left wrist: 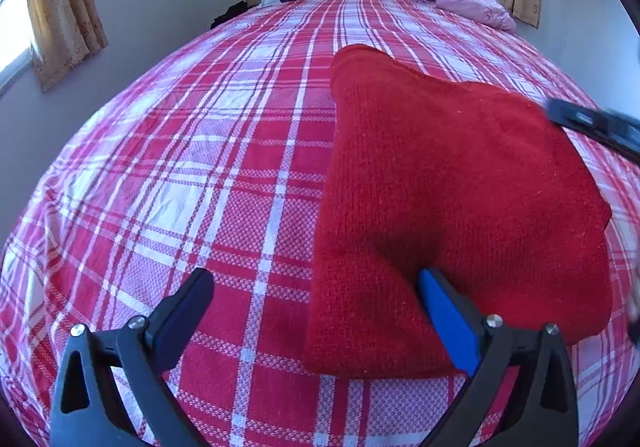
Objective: Fold small clothes
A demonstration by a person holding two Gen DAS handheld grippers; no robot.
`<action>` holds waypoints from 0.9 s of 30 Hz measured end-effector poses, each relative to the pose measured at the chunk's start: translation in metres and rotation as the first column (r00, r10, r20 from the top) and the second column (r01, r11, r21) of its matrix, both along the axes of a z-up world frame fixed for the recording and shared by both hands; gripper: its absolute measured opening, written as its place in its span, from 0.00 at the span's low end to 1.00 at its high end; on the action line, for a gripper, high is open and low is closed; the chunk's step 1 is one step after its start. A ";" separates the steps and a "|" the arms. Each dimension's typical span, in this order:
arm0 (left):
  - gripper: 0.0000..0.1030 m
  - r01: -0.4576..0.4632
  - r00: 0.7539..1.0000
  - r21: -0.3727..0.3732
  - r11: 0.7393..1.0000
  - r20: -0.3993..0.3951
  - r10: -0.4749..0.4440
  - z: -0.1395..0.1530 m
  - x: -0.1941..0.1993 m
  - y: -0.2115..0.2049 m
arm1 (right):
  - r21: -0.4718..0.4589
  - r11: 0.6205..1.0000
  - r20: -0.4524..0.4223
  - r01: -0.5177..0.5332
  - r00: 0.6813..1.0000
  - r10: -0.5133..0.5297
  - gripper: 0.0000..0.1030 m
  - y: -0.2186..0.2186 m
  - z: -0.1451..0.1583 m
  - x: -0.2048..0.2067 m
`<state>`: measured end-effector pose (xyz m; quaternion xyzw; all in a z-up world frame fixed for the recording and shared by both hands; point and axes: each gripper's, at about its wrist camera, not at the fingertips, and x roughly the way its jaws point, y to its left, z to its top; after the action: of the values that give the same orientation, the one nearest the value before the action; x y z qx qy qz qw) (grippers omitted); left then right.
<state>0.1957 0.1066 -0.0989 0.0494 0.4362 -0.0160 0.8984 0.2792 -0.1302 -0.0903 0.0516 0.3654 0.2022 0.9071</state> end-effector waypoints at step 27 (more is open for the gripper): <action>1.00 -0.105 0.993 0.007 0.994 0.060 0.104 0.000 -0.022 -0.001 | 0.114 0.982 -0.008 0.149 0.989 -0.150 0.72 -0.013 0.006 -0.072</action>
<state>0.1737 0.1054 -0.0986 0.0316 0.4112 0.0348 0.9103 0.2070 -0.1433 -0.0843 0.1308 0.3478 0.1542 0.9155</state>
